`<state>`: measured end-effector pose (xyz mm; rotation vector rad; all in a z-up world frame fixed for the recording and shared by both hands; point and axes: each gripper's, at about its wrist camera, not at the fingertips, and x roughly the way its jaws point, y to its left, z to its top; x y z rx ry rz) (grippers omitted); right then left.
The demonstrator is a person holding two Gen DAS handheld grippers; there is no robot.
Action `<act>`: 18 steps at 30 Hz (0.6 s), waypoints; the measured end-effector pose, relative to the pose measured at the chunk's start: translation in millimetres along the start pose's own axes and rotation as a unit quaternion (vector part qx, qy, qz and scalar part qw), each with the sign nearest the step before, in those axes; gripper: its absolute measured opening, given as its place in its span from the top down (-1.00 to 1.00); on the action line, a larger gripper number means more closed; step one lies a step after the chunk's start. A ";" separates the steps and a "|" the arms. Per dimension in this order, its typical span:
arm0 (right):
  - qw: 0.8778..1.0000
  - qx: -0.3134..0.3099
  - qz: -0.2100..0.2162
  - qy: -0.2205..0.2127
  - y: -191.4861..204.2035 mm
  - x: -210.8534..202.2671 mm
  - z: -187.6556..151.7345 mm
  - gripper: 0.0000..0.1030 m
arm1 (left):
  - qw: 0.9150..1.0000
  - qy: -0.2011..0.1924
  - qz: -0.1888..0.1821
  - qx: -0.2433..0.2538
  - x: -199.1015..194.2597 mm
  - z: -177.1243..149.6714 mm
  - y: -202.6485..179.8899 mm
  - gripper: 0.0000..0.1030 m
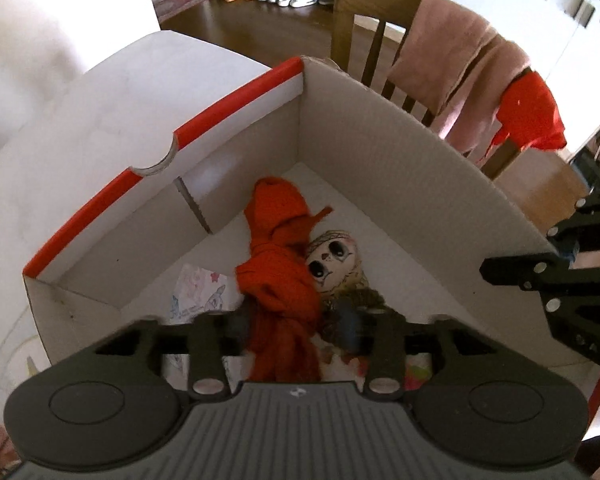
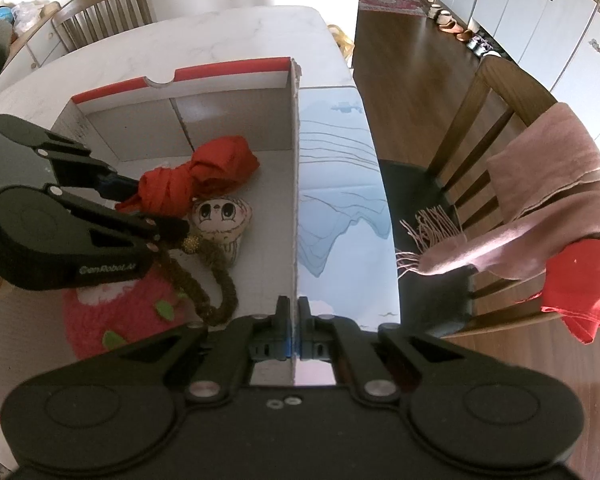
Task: Organize objects
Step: 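Carry the red cloth into the box and open the left gripper, then return the left tool to the pile and grasp the black charging cable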
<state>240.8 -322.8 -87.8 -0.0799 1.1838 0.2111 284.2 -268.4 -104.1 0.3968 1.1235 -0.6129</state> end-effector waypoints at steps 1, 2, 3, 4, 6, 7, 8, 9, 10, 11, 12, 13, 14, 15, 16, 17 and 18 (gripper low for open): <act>1.000 0.000 0.000 0.000 0.0 0.1 0.0 0.99 | 1.000 -0.009 -0.002 -0.003 -3.8 -1.7 1.1 -0.32; 1.000 0.000 0.000 0.000 0.0 0.1 0.0 0.99 | 1.000 -0.015 -0.002 -0.005 -6.4 -2.1 1.3 -0.32; 1.000 0.001 0.000 0.000 0.0 0.1 0.0 0.99 | 1.000 -0.019 -0.003 -0.007 -8.7 -2.1 1.9 -0.32; 1.000 0.002 0.001 0.000 0.1 0.1 0.0 0.99 | 1.000 -0.021 -0.004 -0.011 -10.5 -2.1 2.7 -0.32; 1.000 0.002 0.001 0.000 0.5 -0.6 0.1 0.99 | 0.999 -0.030 -0.008 -0.016 -17.5 -2.4 4.1 -0.32; 1.000 0.002 0.000 0.000 0.4 -0.7 0.0 0.99 | 0.999 -0.035 -0.010 -0.019 -21.4 -2.6 4.8 -0.32; 1.000 0.002 0.001 0.001 0.3 -0.7 -0.1 0.99 | 0.999 -0.040 -0.012 -0.021 -25.4 -2.7 5.2 -0.32; 1.000 0.002 0.000 0.001 0.5 -1.0 -0.1 0.99 | 0.999 -0.046 -0.016 -0.023 -30.4 -3.3 6.0 -0.32; 1.000 0.002 0.000 0.001 -0.7 -0.5 -0.4 0.99 | 0.998 -0.052 -0.018 -0.025 -33.1 -4.2 6.6 -0.32; 1.000 0.002 0.000 0.001 -0.9 -0.5 -0.5 0.99 | 0.998 -0.058 -0.019 -0.028 -37.4 -4.2 6.6 -0.32; 1.000 0.002 0.000 0.001 -1.2 -0.5 -0.5 0.98 | 0.997 -0.063 -0.020 -0.032 -41.6 -5.4 8.0 -0.32; 1.000 0.002 0.000 0.001 -1.4 -0.3 -0.5 0.98 | 0.997 -0.065 -0.018 -0.037 -43.9 -5.1 7.8 -0.32; 1.000 0.002 0.000 0.001 -1.5 -0.1 -0.4 0.99 | 0.997 -0.069 -0.017 -0.040 -47.6 -5.9 8.8 -0.32; 1.000 0.002 0.000 0.001 -1.4 -0.2 -0.4 0.99 | 0.996 -0.073 -0.017 -0.042 -51.3 -7.2 9.7 -0.32; 1.000 0.002 0.000 0.001 -1.8 0.2 -0.1 0.99 | 0.996 -0.077 -0.016 -0.045 -55.7 -8.9 10.9 -0.32; 1.000 0.003 0.000 0.001 -2.1 0.1 -0.1 0.98 | 0.995 -0.081 -0.016 -0.047 -59.8 -10.9 12.4 -0.32; 1.000 0.003 0.000 0.000 -2.3 -0.1 -0.2 0.99 | 0.995 -0.085 -0.016 -0.049 -63.8 -13.1 14.2 -0.32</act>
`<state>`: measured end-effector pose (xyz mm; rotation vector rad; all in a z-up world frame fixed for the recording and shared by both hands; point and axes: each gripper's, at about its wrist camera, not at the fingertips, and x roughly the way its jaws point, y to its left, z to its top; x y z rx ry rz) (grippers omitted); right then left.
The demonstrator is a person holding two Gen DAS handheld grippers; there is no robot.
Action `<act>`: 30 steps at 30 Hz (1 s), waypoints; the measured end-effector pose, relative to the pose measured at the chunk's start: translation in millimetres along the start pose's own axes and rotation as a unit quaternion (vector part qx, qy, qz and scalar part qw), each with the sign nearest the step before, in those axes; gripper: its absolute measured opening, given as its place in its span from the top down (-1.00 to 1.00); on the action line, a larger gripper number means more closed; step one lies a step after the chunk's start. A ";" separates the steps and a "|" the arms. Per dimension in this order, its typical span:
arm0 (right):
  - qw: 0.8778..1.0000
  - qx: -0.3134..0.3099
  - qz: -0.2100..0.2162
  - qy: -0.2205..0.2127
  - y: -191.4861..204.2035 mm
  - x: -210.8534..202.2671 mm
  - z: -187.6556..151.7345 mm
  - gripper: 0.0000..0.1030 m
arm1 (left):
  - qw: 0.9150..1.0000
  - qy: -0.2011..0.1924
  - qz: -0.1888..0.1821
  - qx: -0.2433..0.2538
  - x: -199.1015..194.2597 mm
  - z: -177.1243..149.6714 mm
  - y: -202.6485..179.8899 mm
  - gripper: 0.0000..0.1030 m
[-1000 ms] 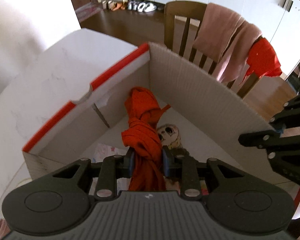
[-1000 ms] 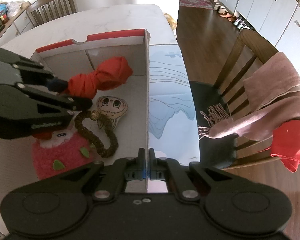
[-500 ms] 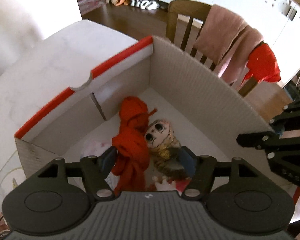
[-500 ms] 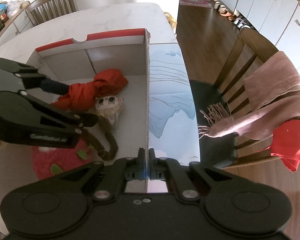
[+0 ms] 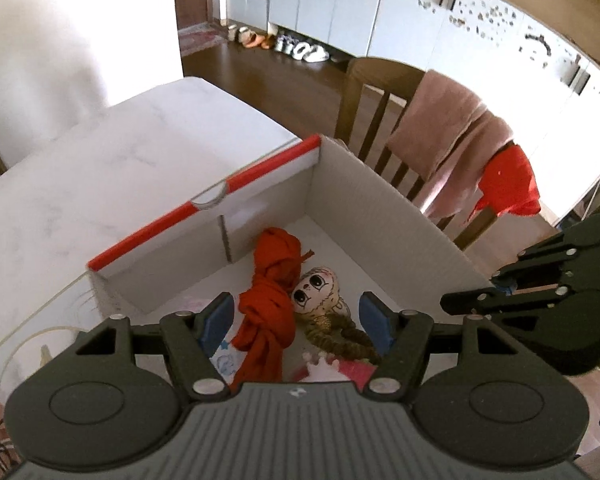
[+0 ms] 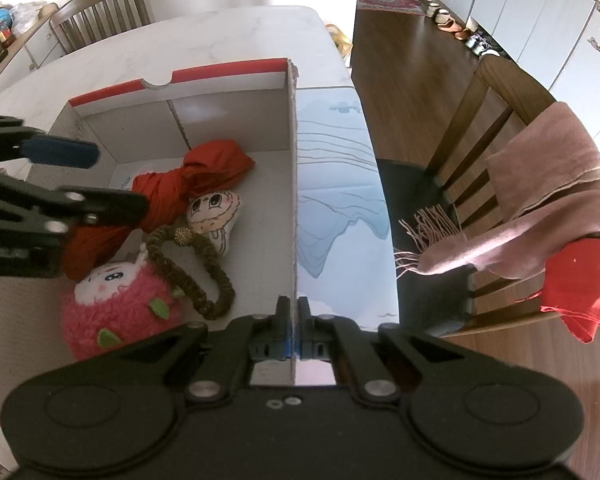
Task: Organize objects
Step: 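Return the left tool to the pile and grasp the black charging cable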
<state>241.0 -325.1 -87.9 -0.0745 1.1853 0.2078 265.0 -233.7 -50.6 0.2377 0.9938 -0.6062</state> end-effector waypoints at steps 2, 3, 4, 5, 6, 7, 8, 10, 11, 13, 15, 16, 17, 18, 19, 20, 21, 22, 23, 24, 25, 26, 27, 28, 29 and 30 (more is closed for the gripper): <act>1.000 0.000 0.000 0.000 -0.1 -0.1 0.4 0.99 | 1.000 -0.008 0.003 -0.007 -9.6 -3.1 4.4 -0.32; 1.000 0.000 0.000 -0.001 -0.3 -0.2 0.4 0.99 | 1.000 -0.013 0.002 -0.011 -15.0 -4.9 6.7 -0.32; 1.000 0.000 0.000 -0.001 -0.3 -0.2 0.4 0.99 | 1.000 -0.018 0.000 -0.014 -21.3 -7.0 9.6 -0.32; 1.000 0.000 0.000 -0.001 -0.6 -0.2 0.4 0.99 | 1.000 -0.024 0.000 -0.019 -27.7 -9.6 12.8 -0.32; 1.000 0.001 0.001 -0.002 -0.9 -0.3 0.3 0.99 | 0.999 -0.028 0.000 -0.024 -33.3 -12.2 16.3 -0.32; 1.000 0.001 0.001 -0.002 -1.1 -0.6 0.4 0.99 | 0.999 -0.032 0.001 -0.030 -39.6 -15.7 21.2 -0.32; 1.000 0.002 0.001 -0.002 -1.6 -0.6 0.7 0.99 | 0.999 -0.037 0.003 -0.038 -45.5 -19.3 26.2 -0.32; 1.000 0.003 0.001 -0.003 -2.0 -0.9 0.8 0.99 | 0.998 -0.044 0.011 -0.052 -55.3 -26.4 35.8 -0.32; 1.000 0.003 0.000 -0.004 -1.8 -1.5 0.7 0.99 | 0.997 -0.047 0.017 -0.058 -59.9 -30.4 40.9 -0.32; 1.000 0.003 0.001 -0.005 -1.9 -2.2 0.6 0.99 | 0.996 -0.050 0.028 -0.075 -68.4 -39.6 52.3 -0.32; 1.000 0.004 0.003 -0.005 -2.7 -2.8 0.7 0.99 | 0.993 -0.053 0.045 -0.093 -75.4 -50.7 63.7 -0.32; 1.000 0.004 0.003 -0.005 -2.6 -3.0 0.5 0.99 | 0.992 -0.054 0.052 -0.105 -79.0 -57.2 70.5 -0.36; 1.000 0.004 0.003 -0.005 -2.8 -3.2 0.5 0.99 | 0.990 -0.054 0.060 -0.117 -82.0 -63.4 77.1 -0.38; 1.000 0.004 0.003 -0.005 -2.8 -3.2 0.5 0.99 | 0.988 -0.054 0.068 -0.127 -84.9 -68.9 82.7 -0.40; 1.000 0.004 0.002 -0.005 -2.8 -3.3 0.5 0.99 | 0.986 -0.054 0.077 -0.138 -87.7 -75.7 90.0 -0.42; 1.000 0.004 0.002 -0.004 -3.3 -3.2 0.6 0.99 | 0.984 -0.054 0.084 -0.148 -90.3 -82.4 96.3 -0.42; 1.000 0.004 0.002 -0.004 -3.3 -2.8 0.7 0.99 | 0.982 -0.051 0.092 -0.159 -92.5 -89.7 103.3 -0.44; 1.000 0.003 0.002 -0.004 -3.3 -2.7 0.7 0.99 | 0.980 -0.051 0.100 -0.166 -94.5 -96.2 108.7 -0.44; 1.000 0.003 0.001 -0.003 -3.2 -2.5 0.8 0.99 | 0.977 -0.051 0.111 -0.175 -97.1 -103.8 114.3 -0.44; 1.000 0.003 0.001 -0.003 -3.0 -2.3 0.8 0.99 | 0.974 -0.050 0.121 -0.186 -99.4 -111.3 120.2 -0.47; 1.000 0.003 0.001 -0.003 -2.8 -2.0 0.9 0.99 | 0.971 -0.049 0.126 -0.197 -101.0 -118.3 126.1 -0.50; 1.000 0.002 0.001 -0.002 -2.7 -1.8 0.8 0.99 | 0.968 -0.048 0.130 -0.209 -102.6 -125.8 132.2 -0.51; 1.000 0.003 0.001 -0.002 -2.9 -2.0 0.8 0.99 | 0.966 -0.048 0.133 -0.218 -103.9 -132.6 138.0 -0.54; 1.000 0.003 0.001 -0.002 -3.1 -2.0 0.8 0.99 | 0.963 -0.046 0.139 -0.228 -104.7 -139.3 142.3 -0.58; 1.000 0.003 0.001 -0.001 -2.7 -2.0 0.8 0.99 | 0.960 -0.043 0.145 -0.234 -104.4 -144.5 144.7 -0.60; 1.000 0.002 0.001 -0.001 -2.4 -2.0 0.8 0.99 | 0.959 -0.041 0.151 -0.238 -104.6 -149.5 147.0 -0.63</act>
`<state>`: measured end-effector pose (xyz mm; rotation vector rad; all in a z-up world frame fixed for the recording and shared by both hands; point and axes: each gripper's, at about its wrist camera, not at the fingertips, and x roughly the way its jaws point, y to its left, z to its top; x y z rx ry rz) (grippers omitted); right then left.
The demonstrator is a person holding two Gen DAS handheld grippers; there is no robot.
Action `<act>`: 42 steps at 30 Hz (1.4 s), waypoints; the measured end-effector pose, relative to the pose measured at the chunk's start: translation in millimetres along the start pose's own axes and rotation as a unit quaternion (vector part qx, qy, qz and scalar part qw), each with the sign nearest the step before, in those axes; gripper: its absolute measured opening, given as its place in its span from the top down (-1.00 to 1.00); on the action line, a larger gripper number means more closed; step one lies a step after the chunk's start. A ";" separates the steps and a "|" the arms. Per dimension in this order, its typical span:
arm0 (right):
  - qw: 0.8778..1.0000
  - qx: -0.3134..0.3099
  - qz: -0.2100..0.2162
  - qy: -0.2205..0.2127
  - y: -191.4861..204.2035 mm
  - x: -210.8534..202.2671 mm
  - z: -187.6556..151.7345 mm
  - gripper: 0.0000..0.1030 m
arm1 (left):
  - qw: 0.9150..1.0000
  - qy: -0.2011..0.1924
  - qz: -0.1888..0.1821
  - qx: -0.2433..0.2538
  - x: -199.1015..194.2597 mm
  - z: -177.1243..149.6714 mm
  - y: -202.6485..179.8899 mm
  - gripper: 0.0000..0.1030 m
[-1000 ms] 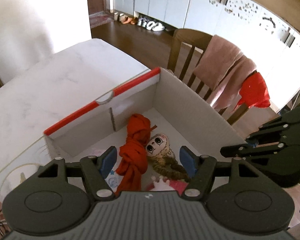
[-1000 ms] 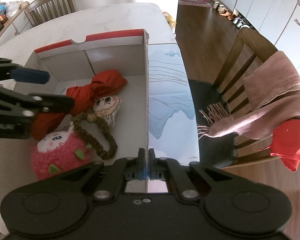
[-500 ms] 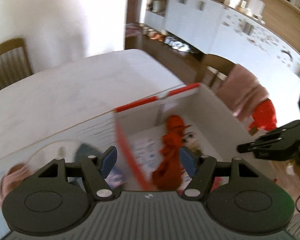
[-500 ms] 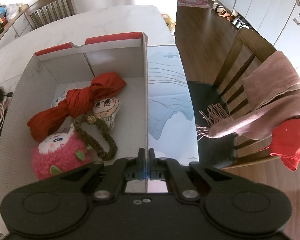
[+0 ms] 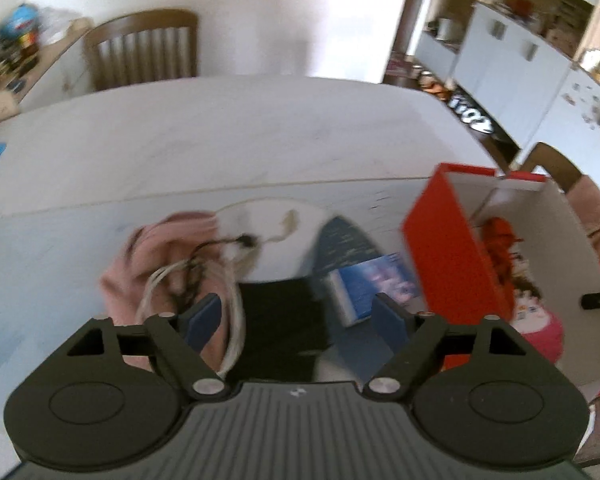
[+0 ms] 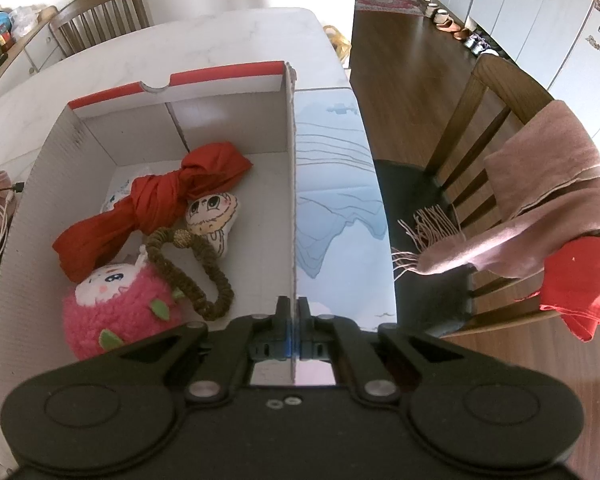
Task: Organize objects
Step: 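Return the left tool to the pile and grasp the black charging cable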
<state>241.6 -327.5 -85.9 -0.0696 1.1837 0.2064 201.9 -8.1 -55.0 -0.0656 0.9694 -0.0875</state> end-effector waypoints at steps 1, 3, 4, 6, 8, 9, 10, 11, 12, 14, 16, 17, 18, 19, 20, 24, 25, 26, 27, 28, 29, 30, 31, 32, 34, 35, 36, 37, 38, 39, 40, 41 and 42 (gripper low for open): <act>1.000 -0.001 0.000 0.000 0.4 0.0 -0.1 0.99 | 1.000 0.001 0.006 -0.003 0.6 -3.2 3.7 -0.63; 1.000 -0.004 -0.001 0.001 0.9 0.4 -0.4 0.99 | 1.000 0.001 0.017 -0.003 2.9 -9.0 8.9 -0.70; 1.000 -0.005 -0.002 0.001 1.0 0.6 -0.5 0.98 | 1.000 -0.001 0.023 -0.003 3.0 -11.4 11.8 -0.80; 1.000 -0.005 -0.002 0.001 0.7 0.6 -0.5 0.98 | 0.999 -0.001 0.041 -0.003 4.8 -16.5 17.2 -0.90; 1.000 -0.004 -0.001 0.001 0.9 0.5 -0.7 0.98 | 0.999 0.004 0.047 -0.011 10.0 -19.8 22.4 -0.90; 1.000 -0.005 -0.002 0.001 1.0 0.5 -0.7 0.98 | 0.999 0.007 0.049 -0.019 12.6 -21.6 26.2 -0.90; 1.000 -0.005 -0.002 0.001 1.0 0.5 -0.6 0.98 | 0.998 0.010 0.051 -0.026 15.5 -23.3 29.7 -0.90; 1.000 -0.005 -0.002 0.001 1.0 0.6 -0.6 0.98 | 0.998 0.011 0.054 -0.030 17.3 -24.6 32.7 -0.90; 1.000 -0.005 -0.002 0.001 1.0 0.6 -0.7 0.98 | 0.998 0.011 0.058 -0.033 18.1 -25.7 35.1 -0.90; 1.000 -0.005 -0.002 0.001 0.9 0.6 -0.9 0.98 | 0.997 0.008 0.066 -0.037 18.7 -25.6 38.6 -0.90; 1.000 -0.005 -0.002 0.001 1.0 0.7 -0.8 0.98 | 0.997 0.005 0.067 -0.041 19.5 -23.5 42.0 -0.90; 1.000 -0.006 -0.002 0.001 1.1 0.7 -0.8 0.98 | 0.997 0.003 0.064 -0.042 19.9 -22.1 43.4 -0.90; 1.000 -0.006 -0.002 0.001 1.1 0.6 -0.7 0.98 | 0.997 0.000 0.061 -0.041 21.9 -20.4 44.2 -0.90; 1.000 -0.006 -0.002 0.001 1.1 0.7 -0.7 0.98 | 0.997 -0.003 0.064 -0.038 23.7 -18.5 44.3 -0.90; 1.000 -0.006 -0.002 0.001 1.2 0.7 -0.7 0.98 | 0.997 -0.005 0.067 -0.034 25.9 -16.4 44.2 -0.90; 1.000 -0.006 -0.002 0.001 1.0 0.8 -0.8 0.98 | 0.997 -0.003 0.069 -0.019 38.0 -9.2 42.2 -0.86; 1.000 -0.006 -0.002 0.001 1.1 0.8 -0.8 0.98 | 0.998 -0.002 0.065 -0.015 40.8 -7.5 40.9 -0.79; 1.000 -0.006 -0.002 0.001 1.1 0.9 -0.8 0.98 | 0.998 0.000 0.064 -0.011 43.2 -6.2 39.5 -0.75; 1.000 -0.006 -0.002 0.001 1.2 0.9 -0.8 0.98 | 0.998 0.001 0.065 -0.006 45.6 -4.9 38.0 -0.63; 1.000 -0.006 -0.002 0.001 1.2 1.0 -0.8 0.98 | 0.998 0.002 0.069 -0.003 48.3 -3.5 37.5 -0.48; 1.000 -0.006 -0.002 0.001 1.2 1.0 -0.7 0.98 | 0.997 0.004 0.071 -0.003 51.5 -1.9 37.8 -0.41; 1.000 -0.006 -0.002 0.001 1.2 1.0 -0.7 0.98 | 0.997 0.007 0.073 -0.005 54.4 -0.7 38.9 -0.26; 1.000 -0.006 -0.002 0.002 1.3 1.1 -0.7 0.98 | 0.997 0.009 0.076 -0.008 56.9 0.8 40.8 -0.16; 1.000 -0.006 -0.002 0.002 1.4 1.1 -0.8 0.98 | 0.997 0.011 0.077 -0.012 58.6 2.4 42.7 -0.14; 1.000 -0.006 -0.002 0.002 1.4 1.1 -0.8 0.98 | 0.997 0.012 0.075 -0.010 60.7 4.4 44.5 -0.14; 1.000 -0.006 -0.002 0.002 1.4 1.2 -0.7 0.98 | 0.997 0.013 0.081 -0.007 61.9 4.7 44.5 -0.14; 1.000 -0.006 -0.002 0.002 1.4 1.2 -0.7 0.98 | 0.996 0.015 0.086 -0.003 63.6 4.9 44.8 -0.14; 1.000 -0.006 -0.002 0.002 1.4 1.3 -0.7 0.98 | 0.995 0.018 0.093 0.001 65.7 5.0 44.4 -0.14; 1.000 -0.006 -0.002 0.002 1.5 1.4 -0.8 0.98 | 0.994 0.019 0.105 0.005 66.0 5.1 44.1 -0.14; 1.000 -0.005 -0.002 0.002 1.2 1.3 -1.4 0.98 | 0.994 0.015 0.110 0.008 64.0 4.7 43.2 -0.13; 1.000 -0.005 -0.002 0.002 1.0 1.3 -1.8 0.98 | 0.995 0.011 0.103 0.007 61.5 5.1 43.6 -0.13; 1.000 -0.005 -0.002 0.003 1.0 1.5 -1.9 0.98 | 0.995 0.008 0.096 0.003 57.9 5.0 43.3 -0.13; 1.000 -0.005 -0.002 0.004 0.8 2.1 -2.4 0.98 | 0.996 0.003 0.090 0.004 53.8 5.0 41.3 -0.13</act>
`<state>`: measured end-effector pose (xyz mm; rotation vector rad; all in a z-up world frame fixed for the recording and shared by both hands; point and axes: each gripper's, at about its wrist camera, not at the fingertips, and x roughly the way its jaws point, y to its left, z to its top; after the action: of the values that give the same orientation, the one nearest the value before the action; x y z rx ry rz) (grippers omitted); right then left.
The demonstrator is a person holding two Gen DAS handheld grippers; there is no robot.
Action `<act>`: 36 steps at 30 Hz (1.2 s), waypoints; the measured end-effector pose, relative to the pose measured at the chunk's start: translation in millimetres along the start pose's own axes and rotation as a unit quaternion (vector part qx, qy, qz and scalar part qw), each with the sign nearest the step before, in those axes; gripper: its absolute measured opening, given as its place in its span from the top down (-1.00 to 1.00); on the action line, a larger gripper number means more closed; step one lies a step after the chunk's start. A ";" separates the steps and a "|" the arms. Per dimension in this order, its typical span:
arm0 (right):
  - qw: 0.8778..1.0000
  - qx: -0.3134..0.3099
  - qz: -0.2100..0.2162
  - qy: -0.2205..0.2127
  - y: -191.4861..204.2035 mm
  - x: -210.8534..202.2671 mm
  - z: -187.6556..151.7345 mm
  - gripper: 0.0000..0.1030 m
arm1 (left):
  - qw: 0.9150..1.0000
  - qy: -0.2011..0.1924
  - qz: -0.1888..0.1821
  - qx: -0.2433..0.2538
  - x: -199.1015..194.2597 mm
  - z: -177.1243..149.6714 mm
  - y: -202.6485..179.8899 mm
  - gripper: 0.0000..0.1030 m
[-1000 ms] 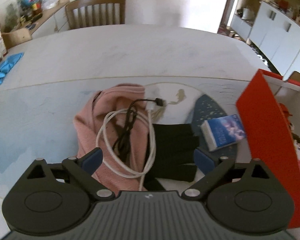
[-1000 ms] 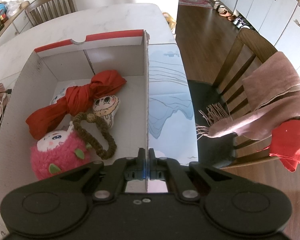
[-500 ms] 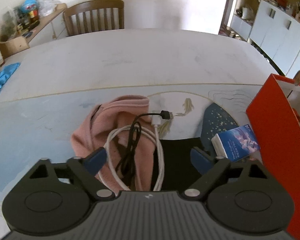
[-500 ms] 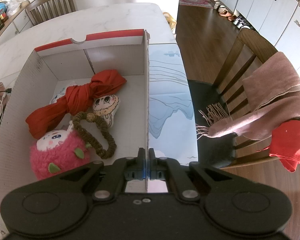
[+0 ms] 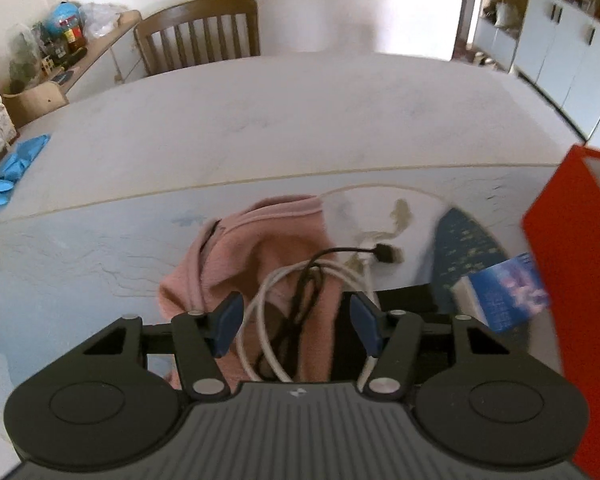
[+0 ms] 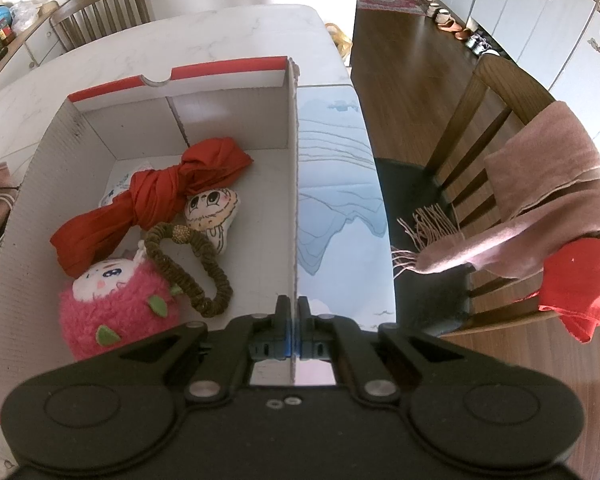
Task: Organize objects
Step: 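Return the left tool to the pile and grasp the black charging cable, then lift the cable, carry it into the box and open the left gripper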
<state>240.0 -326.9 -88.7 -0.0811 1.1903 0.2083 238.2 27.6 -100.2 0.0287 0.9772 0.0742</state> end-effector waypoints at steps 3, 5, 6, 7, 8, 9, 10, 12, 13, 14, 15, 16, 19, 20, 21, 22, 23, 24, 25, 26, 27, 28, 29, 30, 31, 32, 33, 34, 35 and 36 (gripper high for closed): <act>1.000 0.000 0.000 0.003 -0.2 1.1 -1.6 0.98 | 1.000 -0.008 -0.024 0.013 -8.0 0.5 -7.7 -0.13; 1.000 0.000 -0.001 0.005 0.0 2.1 -1.5 0.98 | 0.999 -0.005 -0.027 0.020 -6.6 0.9 -12.4 -0.13; 1.000 -0.001 -0.001 0.005 0.5 2.2 -1.1 0.98 | 0.999 -0.002 -0.026 0.022 -4.5 1.0 -13.9 -0.12; 1.000 -0.001 -0.002 0.005 0.9 2.2 -0.8 0.98 | 0.999 0.000 -0.024 0.023 -1.9 1.3 -14.5 -0.11; 1.000 -0.002 -0.002 0.005 1.3 2.3 -0.6 0.98 | 1.000 0.002 -0.021 0.023 0.8 1.5 -14.4 -0.10; 1.000 -0.003 -0.003 0.005 1.5 2.4 -0.2 0.98 | 1.000 0.005 -0.016 0.023 4.1 1.9 -13.9 -0.07; 1.000 -0.003 -0.003 0.005 1.6 2.4 -0.2 0.98 | 1.000 0.010 -0.011 0.022 8.1 2.6 -13.0 0.01; 1.000 -0.003 -0.003 0.005 1.7 2.4 -0.1 0.98 | 1.000 0.020 -0.008 0.021 15.3 3.4 -10.9 0.18; 1.000 -0.004 -0.003 0.006 1.9 2.4 -0.3 0.98 | 0.999 0.024 -0.005 0.020 18.5 3.5 -10.1 0.23; 1.000 -0.005 -0.004 0.006 2.1 2.5 -0.5 0.98 | 0.999 0.028 -0.001 0.021 21.4 3.5 -9.6 0.24; 1.000 -0.006 -0.004 0.006 2.6 2.7 -0.6 0.98 | 0.999 0.031 0.002 0.022 24.4 3.8 -9.7 0.25; 1.000 -0.007 -0.005 0.006 2.8 2.9 -0.7 0.98 | 0.999 0.033 0.004 0.025 26.7 4.0 -10.2 0.26; 1.000 -0.010 -0.006 0.007 3.4 4.1 -1.3 0.98 | 0.999 0.038 0.012 0.036 32.9 4.6 -12.3 0.36; 1.000 -0.010 -0.007 0.007 4.0 4.0 -1.3 0.98 | 0.998 0.040 0.018 0.039 35.0 4.6 -12.8 0.37; 1.000 -0.011 -0.008 0.007 4.4 4.0 -1.4 0.98 | 0.998 0.042 0.022 0.040 36.5 4.6 -12.9 0.40; 1.000 -0.012 -0.009 0.006 4.8 3.8 -1.5 0.98 | 0.998 0.043 0.023 0.038 37.7 4.3 -12.3 0.52; 1.000 -0.013 -0.009 0.006 5.0 3.6 -1.7 0.98 | 0.998 0.043 0.028 0.039 38.4 3.9 -11.7 0.61; 1.000 -0.013 -0.010 0.006 5.2 3.4 -1.7 0.97 | 0.998 0.043 0.033 0.041 38.8 3.7 -11.3 0.69; 1.000 -0.013 -0.010 0.005 5.3 3.4 -1.9 0.97 | 0.998 0.041 0.034 0.042 38.3 3.1 -11.1 0.73; 1.000 -0.014 -0.011 0.005 5.5 3.4 -1.8 0.97 | 0.998 0.039 0.033 0.044 36.9 2.8 -10.7 0.75; 1.000 -0.015 -0.011 0.005 5.8 3.2 -1.9 0.97 | 0.998 0.035 0.030 0.044 34.6 2.4 -10.3 0.81; 1.000 -0.015 -0.012 0.004 5.9 3.2 -1.8 0.97 | 0.998 0.030 0.025 0.043 31.1 1.9 -9.4 0.88; 1.000 -0.014 -0.012 0.004 5.9 3.3 -1.9 0.97 | 0.999 0.024 0.023 0.040 26.3 2.3 -8.5 0.90; 1.000 -0.014 -0.011 0.004 5.9 3.3 -1.9 0.97 | 0.999 0.017 0.019 0.034 19.6 2.4 -6.9 0.93; 1.000 -0.014 -0.011 0.004 6.0 3.4 -1.9 0.97 | 0.999 0.010 0.010 0.028 13.4 3.8 -5.0 0.93; 1.000 -0.014 -0.011 0.004 6.0 3.4 -2.1 0.97 | 1.000 0.005 0.002 0.023 6.6 4.7 -3.4 0.93; 1.000 -0.013 -0.011 0.004 5.9 3.3 -2.2 0.97 | 1.000 -0.002 -0.006 0.020 -1.0 5.0 -2.1 0.93; 1.000 -0.014 -0.011 0.004 6.0 3.3 -2.2 0.97 | 1.000 -0.007 -0.011 0.019 -7.1 5.6 -1.5 0.93; 1.000 -0.014 -0.011 0.004 6.1 3.3 -2.1 0.97 | 1.000 -0.011 -0.017 0.015 -13.3 6.1 -1.7 0.93; 1.000 -0.015 -0.011 0.004 6.0 3.3 -2.1 0.97 | 0.999 -0.016 -0.028 0.011 -19.5 6.6 -1.8 0.93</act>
<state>238.0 -321.0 -92.3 -0.1211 1.1939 0.2057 232.9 24.3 -80.5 0.0236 0.9463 0.0117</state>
